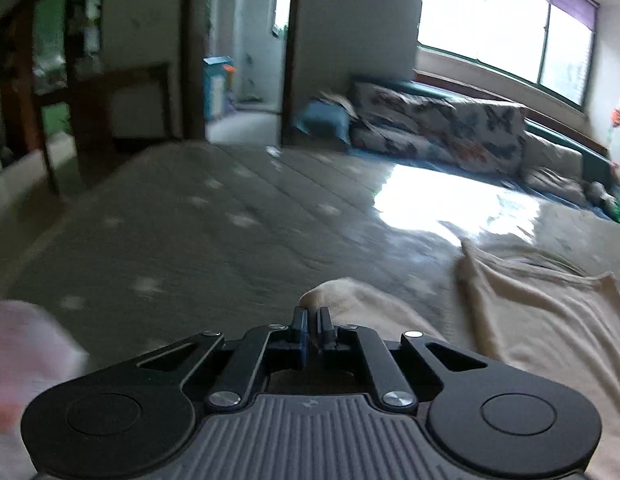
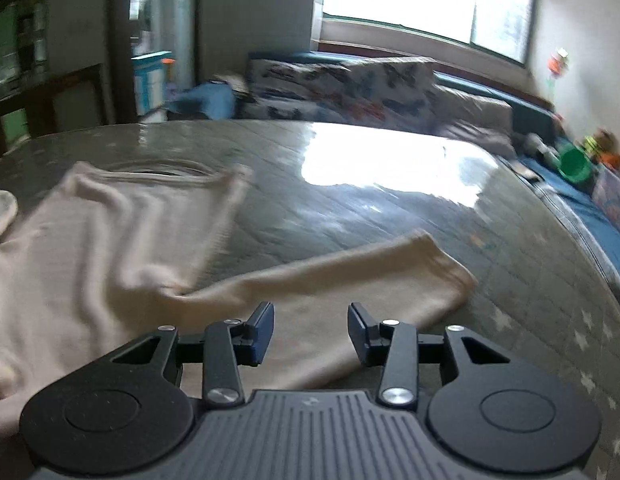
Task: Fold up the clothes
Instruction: 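Open both grippers and withdraw them from the flattened shirt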
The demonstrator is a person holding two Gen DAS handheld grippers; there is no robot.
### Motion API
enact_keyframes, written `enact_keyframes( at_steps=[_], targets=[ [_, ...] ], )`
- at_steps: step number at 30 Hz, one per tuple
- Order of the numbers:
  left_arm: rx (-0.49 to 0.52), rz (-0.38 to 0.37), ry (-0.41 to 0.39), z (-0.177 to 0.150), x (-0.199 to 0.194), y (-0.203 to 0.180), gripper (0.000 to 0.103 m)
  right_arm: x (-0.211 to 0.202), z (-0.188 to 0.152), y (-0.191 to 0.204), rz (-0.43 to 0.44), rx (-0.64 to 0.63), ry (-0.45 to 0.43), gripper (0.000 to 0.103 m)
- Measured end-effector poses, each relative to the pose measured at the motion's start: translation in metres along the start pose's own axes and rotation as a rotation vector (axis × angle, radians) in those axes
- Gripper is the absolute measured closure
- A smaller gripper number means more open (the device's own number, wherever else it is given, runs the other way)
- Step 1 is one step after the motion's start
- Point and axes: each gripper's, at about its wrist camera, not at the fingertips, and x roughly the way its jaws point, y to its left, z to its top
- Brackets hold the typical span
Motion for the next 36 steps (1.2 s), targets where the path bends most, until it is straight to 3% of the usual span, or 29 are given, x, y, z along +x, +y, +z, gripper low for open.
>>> enact_keyframes(
  at_steps=[6, 12, 16, 19, 24, 28, 31, 36],
  targets=[
    [0.034, 0.116, -0.097, -0.013, -0.048, 0.031, 0.098, -0.028, 0.003, 0.050, 0.238, -0.101, -0.008, 0.060],
    [0.053, 0.160, -0.038, -0.037, -0.039, 0.040, 0.098, -0.039, -0.012, 0.104, 0.432, -0.289, 0.034, 0.061],
    [0.055, 0.201, -0.014, -0.043, -0.028, 0.044, 0.098, -0.036, -0.032, 0.127, 0.455, -0.409, 0.115, 0.064],
    [0.064, 0.219, 0.013, -0.041, -0.022, 0.048, 0.097, -0.047, -0.039, 0.129, 0.467, -0.460, 0.121, 0.064],
    [0.097, 0.215, 0.012, -0.037, -0.028, 0.051, 0.084, -0.059, -0.023, 0.119, 0.486, -0.419, 0.083, 0.065],
    [0.108, 0.226, -0.001, -0.032, -0.039, 0.053, 0.083, -0.048, -0.011, 0.119, 0.463, -0.363, 0.042, 0.065],
    [0.125, 0.185, -0.018, -0.028, -0.051, 0.048, 0.083, -0.031, -0.013, 0.124, 0.455, -0.334, 0.054, 0.066],
    [0.237, -0.001, -0.042, -0.031, -0.073, 0.006, 0.083, -0.029, -0.025, 0.130, 0.475, -0.358, 0.093, 0.067]
  ],
)
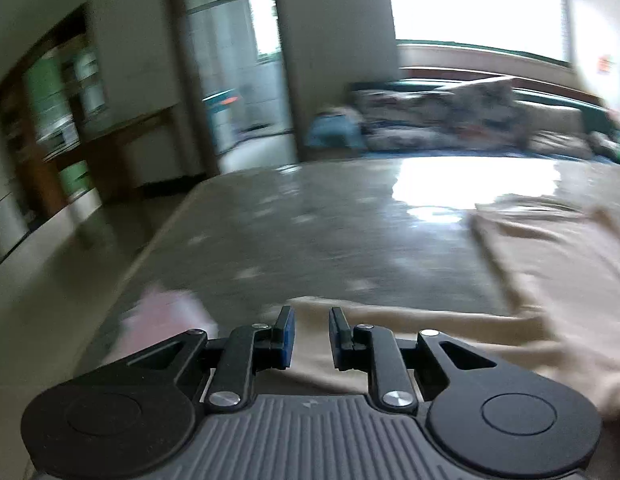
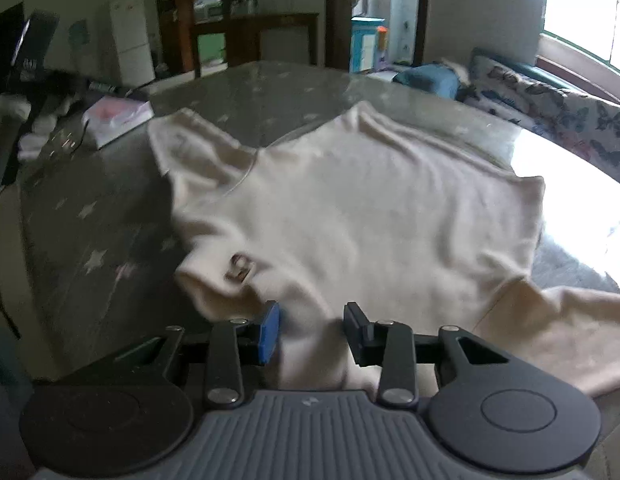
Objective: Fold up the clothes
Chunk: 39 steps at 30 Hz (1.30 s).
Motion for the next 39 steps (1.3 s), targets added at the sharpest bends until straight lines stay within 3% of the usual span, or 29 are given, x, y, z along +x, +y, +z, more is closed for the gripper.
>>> enact_keyframes(
  at_steps=[3, 7, 12, 18, 22, 29, 39],
  targets=[
    [0.072, -0.150, -0.028, 0.004, -0.007, -0.040, 0.083, -0.010, 0.001, -0.004, -0.015, 0.012, -0.025, 0.067],
    [0.170, -0.345, -0.013, 0.000, -0.005, -0.096, 0.083, -0.017, 0.013, -0.030, -0.103, 0.082, -0.091, 0.067],
    [0.266, -0.473, 0.021, -0.015, 0.000, -0.141, 0.083, 0.000, 0.017, -0.071, -0.181, 0.195, -0.092, 0.067],
    [0.331, -0.519, 0.051, -0.035, 0.001, -0.157, 0.083, 0.015, 0.006, -0.087, -0.204, 0.242, -0.051, 0.067],
    [0.340, -0.527, 0.062, -0.038, 0.001, -0.158, 0.083, 0.000, 0.006, -0.067, -0.155, 0.186, -0.077, 0.067],
    [0.346, -0.535, 0.058, -0.044, -0.005, -0.156, 0.083, -0.013, -0.010, -0.017, -0.041, 0.069, -0.043, 0.067],
    [0.331, -0.539, 0.021, -0.042, -0.016, -0.149, 0.083, -0.028, -0.022, 0.001, -0.063, 0.040, -0.055, 0.067]
  ],
)
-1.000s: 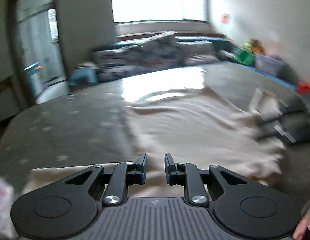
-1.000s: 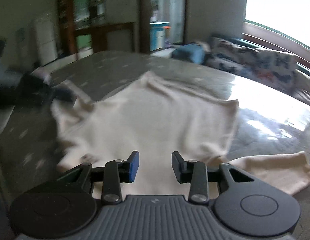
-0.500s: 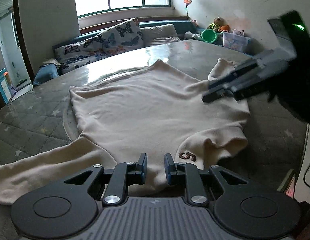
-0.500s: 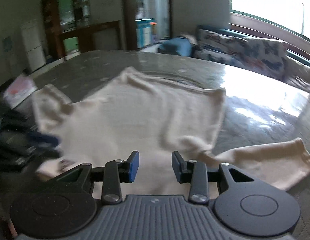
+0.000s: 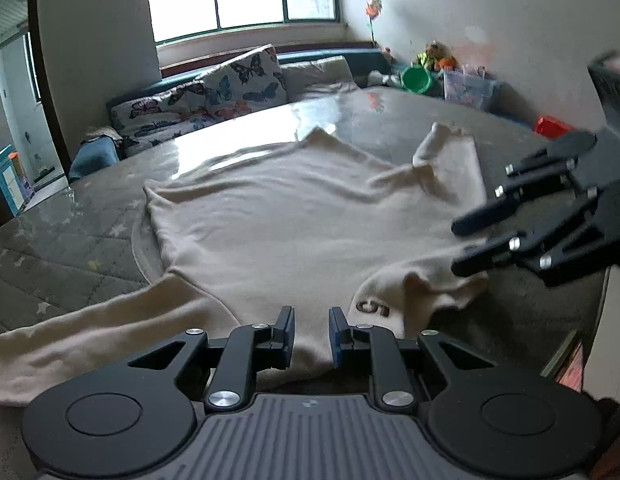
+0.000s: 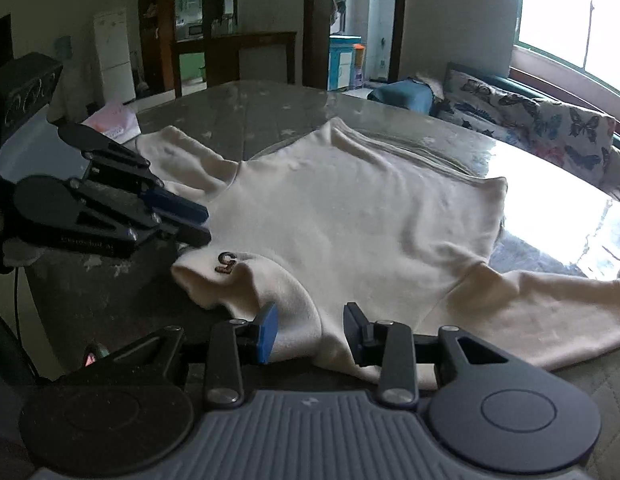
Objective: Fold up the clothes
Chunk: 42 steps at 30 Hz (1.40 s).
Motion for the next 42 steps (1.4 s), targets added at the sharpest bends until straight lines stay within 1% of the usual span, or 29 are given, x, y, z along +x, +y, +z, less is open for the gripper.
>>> enact_keyframes(
  at_steps=[2, 4, 7, 9, 11, 13, 14, 16, 17, 18, 21, 23, 25, 27, 28, 30, 32, 35, 38, 40, 42],
  targets=[
    [0.000, -0.009, -0.009, 0.001, -0.002, -0.002, 0.083, 0.002, -0.006, 0.003, 0.005, 0.000, 0.021, 0.067],
    [0.030, -0.022, 0.004, -0.001, 0.000, -0.008, 0.083, 0.002, -0.009, 0.006, 0.000, -0.012, 0.027, 0.067],
    [0.080, -0.044, 0.014, -0.002, 0.000, -0.018, 0.083, -0.009, -0.004, 0.003, 0.003, 0.014, -0.013, 0.067],
    [0.093, -0.056, -0.006, 0.003, -0.003, -0.019, 0.083, -0.015, 0.001, -0.001, 0.006, 0.038, -0.041, 0.067],
    [0.086, -0.069, -0.030, 0.010, -0.004, -0.019, 0.083, -0.012, 0.003, -0.002, 0.010, 0.048, -0.047, 0.067],
    [0.066, -0.093, -0.043, 0.017, -0.001, -0.018, 0.083, -0.005, 0.001, -0.003, 0.021, 0.062, -0.025, 0.067],
    [0.060, -0.108, -0.037, 0.018, 0.003, -0.018, 0.083, 0.001, -0.001, -0.003, 0.025, 0.068, -0.005, 0.067],
    [0.065, -0.122, 0.007, 0.015, 0.013, -0.020, 0.083, 0.007, -0.006, -0.002, 0.026, 0.070, 0.021, 0.067],
    [0.074, -0.124, 0.033, 0.011, 0.017, -0.022, 0.083, 0.006, -0.007, -0.001, 0.026, 0.065, 0.018, 0.067],
    [0.080, -0.127, 0.040, 0.009, 0.018, -0.023, 0.082, 0.003, -0.007, -0.001, 0.029, 0.064, 0.013, 0.067],
    [0.071, -0.142, 0.030, 0.007, 0.015, -0.020, 0.081, -0.005, -0.003, -0.009, 0.032, 0.090, -0.011, 0.067],
    [0.048, -0.154, 0.033, 0.009, 0.014, -0.016, 0.081, -0.005, 0.000, -0.018, 0.013, 0.105, -0.020, 0.066],
    [0.039, -0.154, 0.028, 0.009, 0.013, -0.014, 0.081, -0.004, 0.001, -0.028, -0.008, 0.127, -0.021, 0.064],
    [0.031, -0.156, 0.026, 0.009, 0.012, -0.012, 0.081, -0.001, -0.001, -0.039, -0.011, 0.174, -0.008, 0.063],
    [0.027, -0.158, 0.025, 0.009, 0.011, -0.011, 0.081, 0.000, -0.003, -0.044, 0.000, 0.200, -0.004, 0.062],
    [0.022, -0.162, 0.018, 0.011, 0.008, -0.009, 0.081, -0.004, -0.005, -0.050, 0.048, 0.250, -0.014, 0.062],
    [0.019, -0.159, 0.003, 0.015, 0.003, -0.005, 0.080, -0.012, -0.006, -0.052, 0.085, 0.274, -0.032, 0.062],
    [0.000, -0.151, -0.022, 0.024, 0.003, 0.001, 0.080, -0.021, -0.007, -0.053, 0.068, 0.280, -0.056, 0.062],
    [-0.022, -0.150, -0.045, 0.036, 0.009, 0.002, 0.080, -0.020, -0.007, -0.049, 0.083, 0.280, -0.065, 0.063],
    [-0.033, -0.163, -0.054, 0.043, 0.015, -0.001, 0.080, -0.012, -0.007, -0.042, 0.105, 0.268, -0.048, 0.063],
    [-0.029, -0.192, -0.050, 0.047, 0.023, -0.007, 0.080, -0.005, -0.009, -0.035, 0.123, 0.253, -0.025, 0.063]
  ],
)
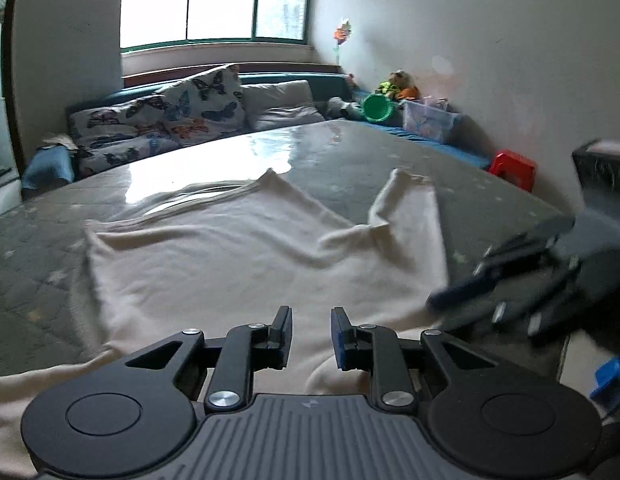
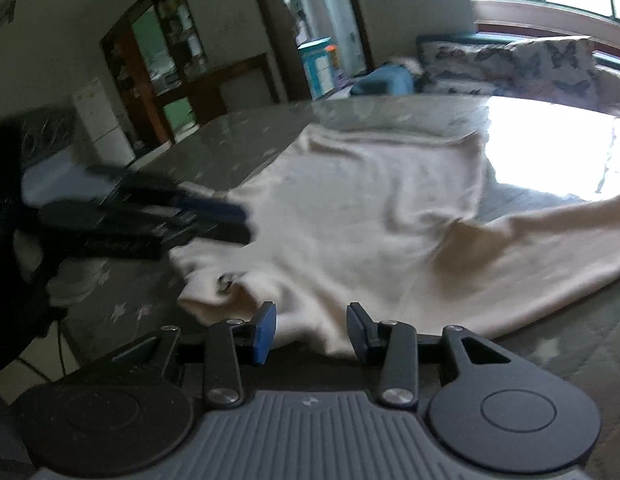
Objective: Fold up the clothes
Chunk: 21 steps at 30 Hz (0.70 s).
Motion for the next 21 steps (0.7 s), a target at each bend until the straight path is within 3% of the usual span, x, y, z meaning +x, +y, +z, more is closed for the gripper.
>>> enact_keyframes(
  at_steps=[3, 7, 13, 18, 21],
  targets=[
    [0.038, -0.033, 0.052, -0.004, 0.018, -0.012, 0.080, 0.005, -0.005, 0.004, -0.003, -0.011, 0.022, 0.063],
    [0.084, -0.052, 0.090, -0.012, 0.028, -0.021, 0.077, -0.022, 0.000, -0.014, -0.031, 0.058, -0.058, 0.063],
    [0.086, -0.070, 0.056, 0.003, 0.023, -0.025, 0.076, -0.053, 0.016, -0.078, -0.282, 0.189, -0.154, 0.063],
    [0.132, -0.113, 0.027, 0.016, 0.028, -0.047, 0.076, -0.051, 0.025, -0.142, -0.483, 0.355, -0.197, 0.063],
    [0.152, -0.141, 0.032, 0.020, 0.035, -0.058, 0.076, -0.043, 0.031, -0.174, -0.549, 0.433, -0.213, 0.063]
  ],
)
